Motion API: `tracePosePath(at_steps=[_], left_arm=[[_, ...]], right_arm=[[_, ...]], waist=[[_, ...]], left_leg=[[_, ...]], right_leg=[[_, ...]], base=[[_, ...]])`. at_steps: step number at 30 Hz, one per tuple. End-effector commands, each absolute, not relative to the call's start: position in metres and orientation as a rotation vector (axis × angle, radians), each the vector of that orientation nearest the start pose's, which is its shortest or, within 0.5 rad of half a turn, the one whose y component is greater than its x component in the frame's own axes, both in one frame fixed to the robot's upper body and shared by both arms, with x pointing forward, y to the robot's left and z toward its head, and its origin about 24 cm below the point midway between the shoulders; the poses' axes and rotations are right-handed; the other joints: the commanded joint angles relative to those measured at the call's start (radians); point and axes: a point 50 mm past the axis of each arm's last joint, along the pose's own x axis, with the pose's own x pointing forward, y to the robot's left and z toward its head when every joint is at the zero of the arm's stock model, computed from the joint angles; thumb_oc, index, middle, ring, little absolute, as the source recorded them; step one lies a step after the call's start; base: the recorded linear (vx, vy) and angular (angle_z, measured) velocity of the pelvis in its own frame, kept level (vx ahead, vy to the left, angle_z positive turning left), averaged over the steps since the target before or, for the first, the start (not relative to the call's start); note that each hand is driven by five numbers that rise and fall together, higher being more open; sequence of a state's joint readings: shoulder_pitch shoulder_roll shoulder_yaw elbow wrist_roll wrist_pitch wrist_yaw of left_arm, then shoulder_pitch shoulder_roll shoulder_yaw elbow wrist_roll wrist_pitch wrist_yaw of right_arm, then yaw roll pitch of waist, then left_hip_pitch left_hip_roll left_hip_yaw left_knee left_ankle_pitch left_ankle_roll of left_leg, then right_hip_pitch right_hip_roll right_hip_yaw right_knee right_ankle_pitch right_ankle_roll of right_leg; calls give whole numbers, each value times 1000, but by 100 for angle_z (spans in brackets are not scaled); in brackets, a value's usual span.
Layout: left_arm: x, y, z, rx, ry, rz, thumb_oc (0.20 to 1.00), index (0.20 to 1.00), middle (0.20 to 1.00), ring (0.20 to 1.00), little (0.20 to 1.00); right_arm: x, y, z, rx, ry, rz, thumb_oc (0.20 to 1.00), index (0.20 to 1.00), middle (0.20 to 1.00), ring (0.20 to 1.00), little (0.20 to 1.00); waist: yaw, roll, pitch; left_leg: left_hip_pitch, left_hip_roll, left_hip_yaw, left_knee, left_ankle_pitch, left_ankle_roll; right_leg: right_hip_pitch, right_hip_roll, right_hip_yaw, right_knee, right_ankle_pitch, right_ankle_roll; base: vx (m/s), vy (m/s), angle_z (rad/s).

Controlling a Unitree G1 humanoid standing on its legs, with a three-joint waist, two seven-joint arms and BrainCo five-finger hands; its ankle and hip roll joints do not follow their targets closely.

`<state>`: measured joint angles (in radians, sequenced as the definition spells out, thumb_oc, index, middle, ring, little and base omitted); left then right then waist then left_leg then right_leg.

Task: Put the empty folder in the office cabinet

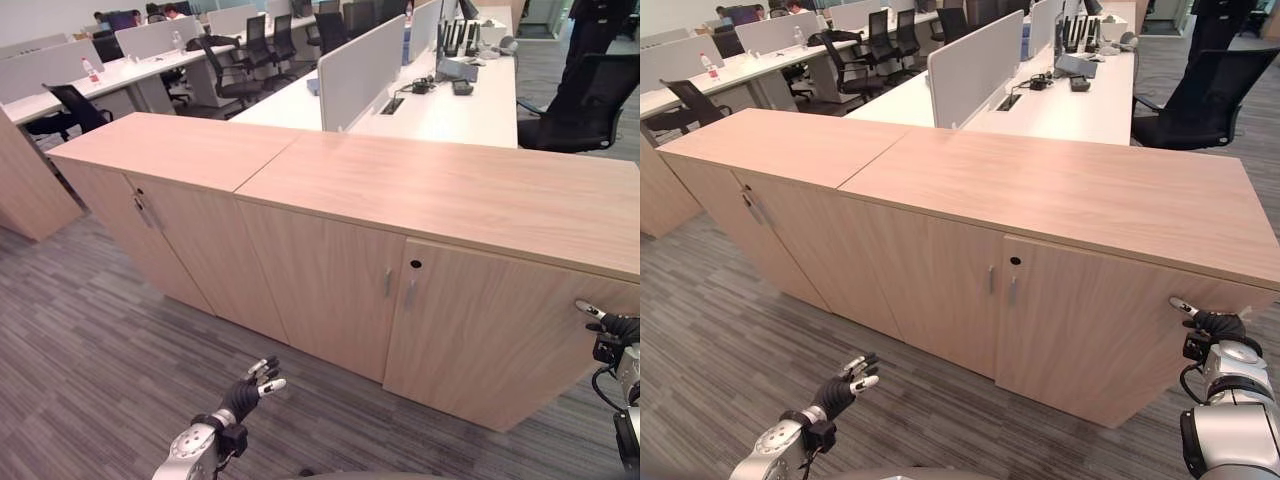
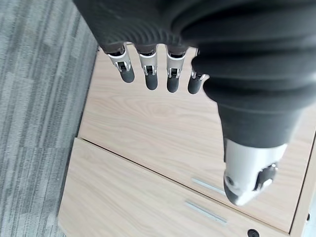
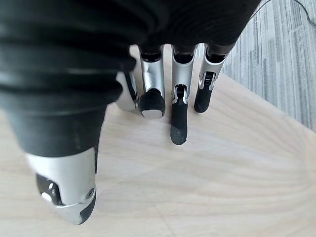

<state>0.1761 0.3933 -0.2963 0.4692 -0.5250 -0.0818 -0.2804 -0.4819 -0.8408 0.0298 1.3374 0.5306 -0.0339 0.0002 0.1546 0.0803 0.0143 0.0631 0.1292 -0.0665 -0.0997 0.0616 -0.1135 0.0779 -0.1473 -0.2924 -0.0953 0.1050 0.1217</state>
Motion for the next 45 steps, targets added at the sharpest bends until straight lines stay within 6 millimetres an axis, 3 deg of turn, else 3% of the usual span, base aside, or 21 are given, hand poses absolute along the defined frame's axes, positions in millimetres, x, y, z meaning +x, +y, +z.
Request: tracePosePath(at_steps=[1,9,13,18,20,24,26,27,28,31,33,37,38,40,41,42,43,44,45], left_arm=[[180,201,-68,-105,526,-320,1000,1000,1000,1000,1000],[181,205,-70,-108,522,-269,1000,1000,1000,1000,1000],[182,207,-70,-118,516,-241,1000,1000,1000,1000,1000],[180,212,-72,-143,506,-170,1000,1000,1000,1000,1000],[179,215,-74,-159,504,-132,1000,1000,1000,1000,1000],[179,218,-75,-158,508,-108,1000,1000,1000,1000,1000],[183,220,-73,-164,495,-77,1000,1000,1000,1000,1000],[191,219,-69,-156,474,-81,1000,1000,1000,1000,1000],[195,218,-67,-150,465,-88,1000,1000,1000,1000,1000],[197,219,-66,-137,461,-94,1000,1000,1000,1000,1000],[200,216,-65,-136,454,-102,1000,1000,1000,1000,1000],[198,220,-64,-157,448,-79,1000,1000,1000,1000,1000],[198,219,-64,-177,442,-65,1000,1000,1000,1000,1000],[200,215,-62,-183,434,-72,1000,1000,1000,1000,1000],[200,213,-64,-192,437,-70,1000,1000,1000,1000,1000],[198,209,-65,-205,438,-73,1000,1000,1000,1000,1000],[196,209,-66,-207,442,-75,1000,1000,1000,1000,1000],[195,211,-65,-205,441,-73,1000,1000,1000,1000,1000],[194,211,-65,-205,441,-72,1000,1000,1000,1000,1000]], right_arm=[[273,-420,73,-103,346,-677,1000,1000,1000,1000,1000],[268,-376,15,-64,431,-523,1000,1000,1000,1000,1000],[265,-355,1,-14,394,-465,1000,1000,1000,1000,1000],[239,-291,-38,81,381,-282,1000,1000,1000,1000,1000],[211,-257,-60,101,435,-181,1000,1000,1000,1000,1000],[198,-235,-72,80,485,-87,1000,1000,1000,1000,1000],[194,-207,-81,88,528,21,1000,1000,1000,1000,1000],[195,-198,-82,32,537,95,1000,1000,1000,1000,1000],[197,-194,-80,25,530,119,1000,1000,1000,1000,1000],[199,-192,-78,20,517,137,1000,1000,1000,1000,1000],[200,-192,-76,-30,515,166,1000,1000,1000,1000,1000],[214,-199,-67,-54,474,144,1000,1000,1000,1000,1000],[224,-210,-57,-90,434,113,1000,1000,1000,1000,1000],[231,-214,-51,-108,407,101,1000,1000,1000,1000,1000],[235,-219,-47,-123,395,85,1000,1000,1000,1000,1000],[238,-230,-46,-146,401,42,1000,1000,1000,1000,1000],[238,-233,-47,-157,410,29,1000,1000,1000,1000,1000],[238,-234,-48,-162,418,29,1000,1000,1000,1000,1000],[238,-233,-48,-162,418,30,1000,1000,1000,1000,1000]], waist=[[31,-70,21],[-11,-76,21],[-27,-84,20],[-71,-93,22],[-88,-101,21],[-95,-106,24],[-106,-107,48],[-118,-109,69],[-115,-103,76],[-109,-99,79],[-86,-102,62],[-21,-101,54],[6,-80,77],[2,-71,90],[-3,-64,103],[-21,-52,112],[-28,-51,116],[-33,-52,114],[-32,-54,116]], left_leg=[[8,24,9,22,-27,-41],[21,14,21,24,-45,-27],[26,5,28,24,-55,-17],[37,-11,47,20,-69,0],[42,-18,53,20,-76,10],[43,-18,58,22,-78,17],[41,-10,63,30,-67,24],[6,-16,33,47,-51,33],[-17,-15,22,63,-42,36],[-47,-16,6,79,-31,36],[-118,-32,-60,98,5,31],[-195,-18,-111,111,67,-22],[-241,-3,-155,100,140,-61],[-266,1,-155,90,159,-69],[-278,8,-129,79,175,-69],[-283,59,29,55,180,-64],[-276,92,115,57,188,-61],[-261,124,175,76,190,-56],[-257,124,179,77,187,-56]], right_leg=[[95,-55,-32,17,-94,82],[98,-69,-17,32,-92,85],[90,-82,-8,53,-91,88],[68,-105,23,79,-83,94],[51,-114,40,104,-82,98],[27,-115,61,141,-88,98],[-27,-91,130,219,-78,109],[-53,-40,291,292,-83,131],[-53,-24,337,325,-101,127],[-42,-16,353,364,-121,118],[35,6,390,369,-176,91],[130,17,335,233,-312,39],[155,52,308,184,-334,15],[165,62,288,148,-327,10],[171,67,270,127,-315,5],[165,66,204,106,-292,4],[159,63,176,107,-284,2],[146,59,161,113,-274,3],[147,57,164,115,-277,3]], base=[[13,5,5],[1,41,-1],[-9,88,1],[-13,93,-7],[-27,103,-7],[-60,56,-8],[-223,25,-22],[-327,2,-22],[-273,1,-7],[-211,-66,52],[-253,-194,71],[-224,-265,85],[-326,-322,57],[-274,-182,81],[-330,-57,104],[-440,-37,106],[-441,23,112],[-226,37,91],[-236,22,71]])
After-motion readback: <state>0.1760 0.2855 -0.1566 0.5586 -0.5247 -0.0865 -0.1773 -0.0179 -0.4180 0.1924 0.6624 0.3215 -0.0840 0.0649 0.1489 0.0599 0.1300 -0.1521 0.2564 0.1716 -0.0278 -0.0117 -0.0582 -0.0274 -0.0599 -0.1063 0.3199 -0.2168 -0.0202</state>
